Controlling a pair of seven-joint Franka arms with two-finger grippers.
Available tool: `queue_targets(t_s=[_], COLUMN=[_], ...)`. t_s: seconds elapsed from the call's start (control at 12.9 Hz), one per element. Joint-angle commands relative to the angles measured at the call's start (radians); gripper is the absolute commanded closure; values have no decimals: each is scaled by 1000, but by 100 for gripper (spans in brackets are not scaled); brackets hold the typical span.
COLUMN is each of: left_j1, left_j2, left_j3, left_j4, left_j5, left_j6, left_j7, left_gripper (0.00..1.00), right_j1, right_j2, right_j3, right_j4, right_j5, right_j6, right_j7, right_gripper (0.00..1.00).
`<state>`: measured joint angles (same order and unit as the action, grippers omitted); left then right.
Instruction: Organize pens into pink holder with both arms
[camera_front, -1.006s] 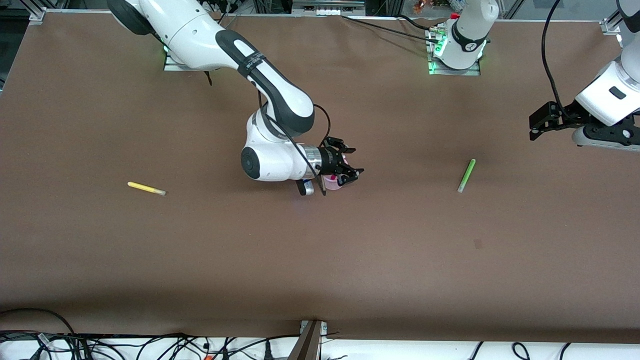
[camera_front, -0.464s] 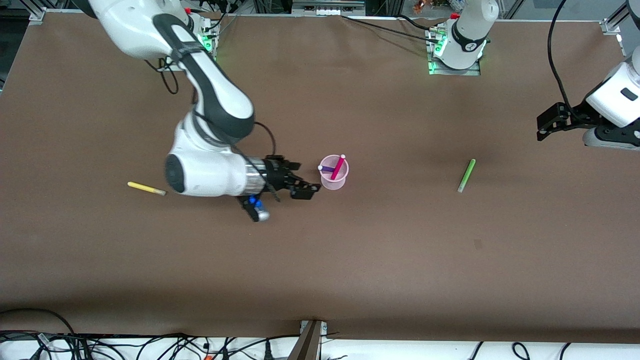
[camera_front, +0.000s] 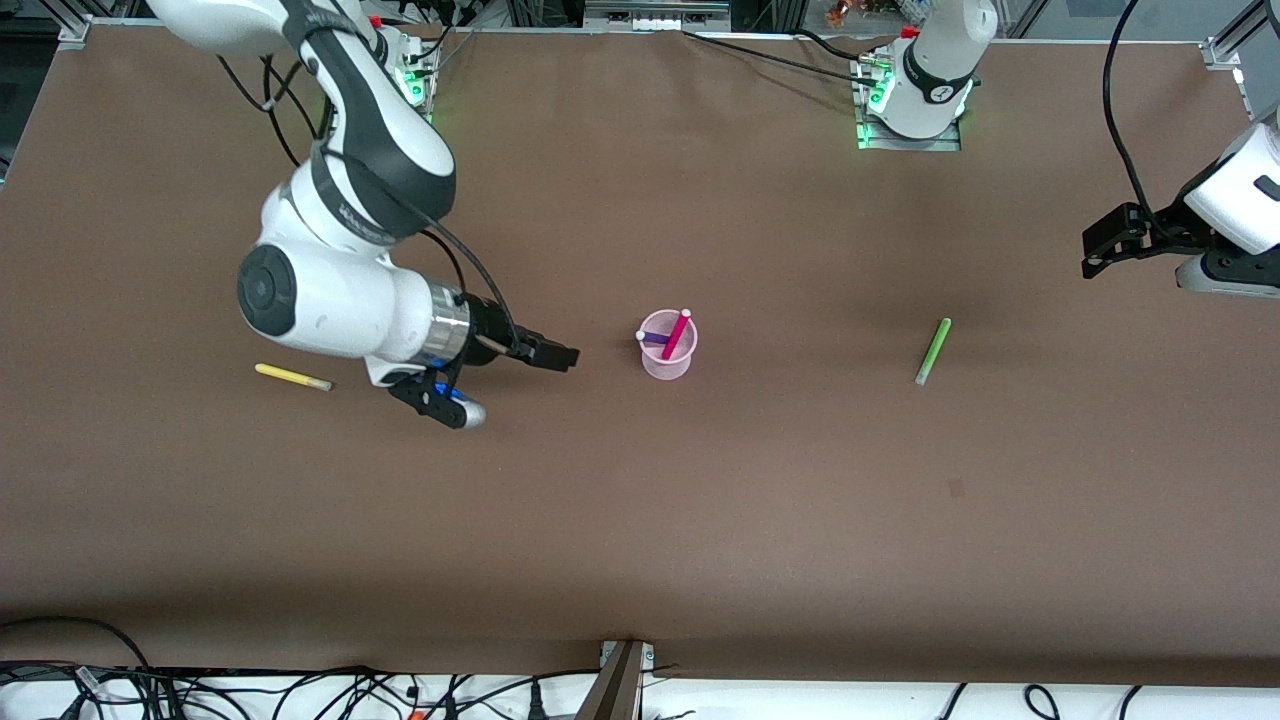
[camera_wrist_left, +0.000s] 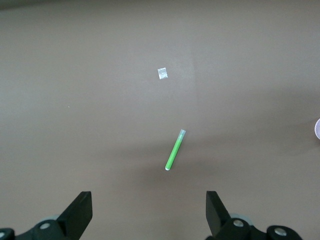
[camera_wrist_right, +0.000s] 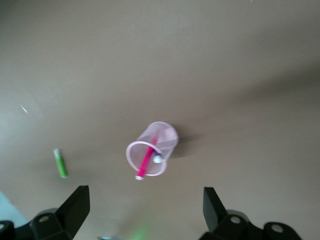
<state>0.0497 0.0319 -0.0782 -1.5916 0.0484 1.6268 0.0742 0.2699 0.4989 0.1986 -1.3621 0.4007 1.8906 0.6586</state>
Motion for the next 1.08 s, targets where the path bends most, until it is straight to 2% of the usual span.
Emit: queue_targets(t_s=[0.0, 0.15, 0.23, 0.46, 0.62, 0.77, 1.01], left_j1=[9, 10, 7, 19, 7, 6, 5], left_j2=[-12, -10, -12, -10, -10, -4, 0], left_j3=[-6, -5, -8, 0, -21, -41, -41], left_j4=[4, 2, 2, 2, 5, 8, 21], left_j5=[-15, -15, -15, -15, -13, -18, -16], left_j6=[-16, -13, -16, -19, -19, -25, -30], left_j7=[4, 10, 3, 10, 4, 7, 1], left_gripper=[0, 0, 0, 0, 0, 0, 0], right_j1=[5, 5, 5, 5, 5, 6, 5], right_j2=[-147, -187, -210, -301, -336, -353, -358], right_j3=[-88, -161, -194, -252, -300, -306, -309], right_j4=[-135, -135, -140, -201, -212, -200, -189], right_j5=[-14, -20, -57, -149, -225, -327, -336], right_j6=[-42, -144, -190, -229, -237, -284, -288], right_j7=[-216, -324, -412, -566, -690, -741, -752], right_gripper=[0, 0, 0, 0, 0, 0, 0])
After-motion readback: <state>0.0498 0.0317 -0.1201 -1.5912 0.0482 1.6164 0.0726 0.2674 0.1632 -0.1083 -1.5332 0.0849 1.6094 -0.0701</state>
